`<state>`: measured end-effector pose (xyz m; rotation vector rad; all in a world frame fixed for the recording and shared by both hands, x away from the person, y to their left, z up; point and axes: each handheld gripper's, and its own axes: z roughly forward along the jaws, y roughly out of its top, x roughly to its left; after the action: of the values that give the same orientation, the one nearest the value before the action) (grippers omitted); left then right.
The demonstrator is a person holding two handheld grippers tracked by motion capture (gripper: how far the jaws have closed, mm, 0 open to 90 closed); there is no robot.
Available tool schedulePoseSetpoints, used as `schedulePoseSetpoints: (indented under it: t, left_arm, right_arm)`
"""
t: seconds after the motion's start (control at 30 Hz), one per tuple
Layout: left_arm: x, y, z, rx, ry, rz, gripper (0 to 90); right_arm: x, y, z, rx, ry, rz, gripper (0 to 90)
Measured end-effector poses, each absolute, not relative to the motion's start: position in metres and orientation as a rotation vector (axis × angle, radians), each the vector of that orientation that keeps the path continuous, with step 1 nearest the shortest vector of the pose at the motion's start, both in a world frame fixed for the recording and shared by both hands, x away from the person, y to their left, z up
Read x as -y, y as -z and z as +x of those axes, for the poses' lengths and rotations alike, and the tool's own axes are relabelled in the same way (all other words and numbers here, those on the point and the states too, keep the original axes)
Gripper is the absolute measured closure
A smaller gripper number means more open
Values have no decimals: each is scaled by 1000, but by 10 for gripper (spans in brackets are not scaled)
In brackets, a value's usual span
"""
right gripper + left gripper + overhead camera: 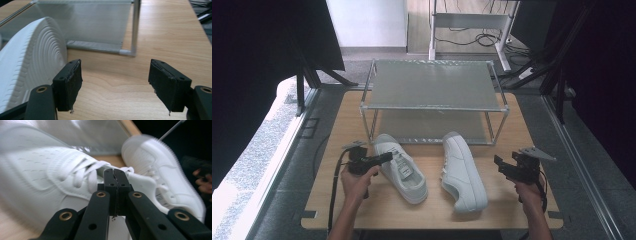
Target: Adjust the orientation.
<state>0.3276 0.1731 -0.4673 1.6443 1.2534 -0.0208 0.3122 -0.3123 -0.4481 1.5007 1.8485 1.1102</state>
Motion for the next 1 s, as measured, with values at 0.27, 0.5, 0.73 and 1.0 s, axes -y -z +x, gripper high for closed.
schedulePoseSetpoints:
  t: [0.27, 0.5, 0.73, 1.0]
  left_arm:
    - [-169, 456, 328, -1244, -20, 1637, 900]
    - [-141, 430, 301, -1086, -73, 1701, 900]
    - [-111, 425, 289, -999, -43, 1788, 900]
    - [-96, 448, 287, -1035, 4, 1856, 900]
  right_arm:
    - [320, 446, 310, -1814, -1113, 1521, 277]
    - [310, 446, 308, -1843, -1094, 1483, 277]
    - [303, 447, 308, -1871, -1082, 1458, 277]
    - [300, 449, 308, -1896, -1069, 1452, 278]
